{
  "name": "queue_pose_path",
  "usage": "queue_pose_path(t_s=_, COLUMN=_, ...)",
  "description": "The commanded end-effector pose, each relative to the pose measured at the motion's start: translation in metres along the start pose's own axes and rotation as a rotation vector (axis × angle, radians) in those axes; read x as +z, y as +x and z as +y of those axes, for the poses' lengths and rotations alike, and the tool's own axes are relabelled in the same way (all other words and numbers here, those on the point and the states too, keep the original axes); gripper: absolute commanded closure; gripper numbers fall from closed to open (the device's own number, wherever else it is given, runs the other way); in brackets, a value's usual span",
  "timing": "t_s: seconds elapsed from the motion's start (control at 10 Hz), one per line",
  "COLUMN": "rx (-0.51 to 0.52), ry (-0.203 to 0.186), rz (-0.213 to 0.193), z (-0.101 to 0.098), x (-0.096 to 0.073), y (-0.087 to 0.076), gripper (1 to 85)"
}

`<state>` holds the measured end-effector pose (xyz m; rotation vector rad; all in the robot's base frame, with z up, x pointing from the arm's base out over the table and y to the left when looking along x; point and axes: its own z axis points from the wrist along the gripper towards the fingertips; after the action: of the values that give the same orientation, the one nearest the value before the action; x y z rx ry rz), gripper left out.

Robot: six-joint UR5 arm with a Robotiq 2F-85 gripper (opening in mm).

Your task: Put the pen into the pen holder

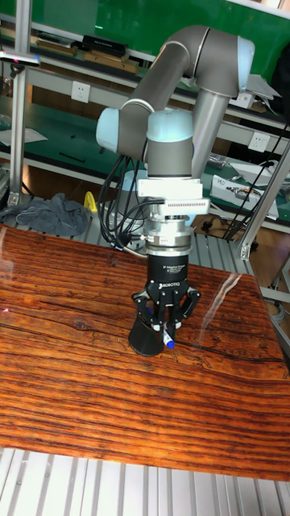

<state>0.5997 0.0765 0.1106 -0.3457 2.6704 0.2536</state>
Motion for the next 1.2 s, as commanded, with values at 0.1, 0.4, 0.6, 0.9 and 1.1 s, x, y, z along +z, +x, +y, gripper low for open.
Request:
queue_pose_path(t_s=0.1, rx=0.027, ry=0.012, rz=-0.007, z=-0.004, x=-0.002, y=-0.002, gripper=79.0)
queue_pose_path(t_s=0.4, rx=0.032, ry=0.007, rz=-0.005, z=-0.003, x=-0.002, y=-0.002, gripper=74.3)
queue_pose_path(t_s=0.6, rx=0.031, ry=0.01, rz=-0.011, z=-0.004, x=-0.002, y=-0.004, gripper=84.3)
queue_pose_path(t_s=0.9, rx=0.027, ry=-0.01, rz=-0.05, z=0.007, x=-0.003, y=-0.025, gripper=84.3)
queue_pose_path(t_s=1.1, rx=0.033, ry=0.001, rz=-0.045, z=0.011, x=-0.006, y=-0.036, gripper=84.3)
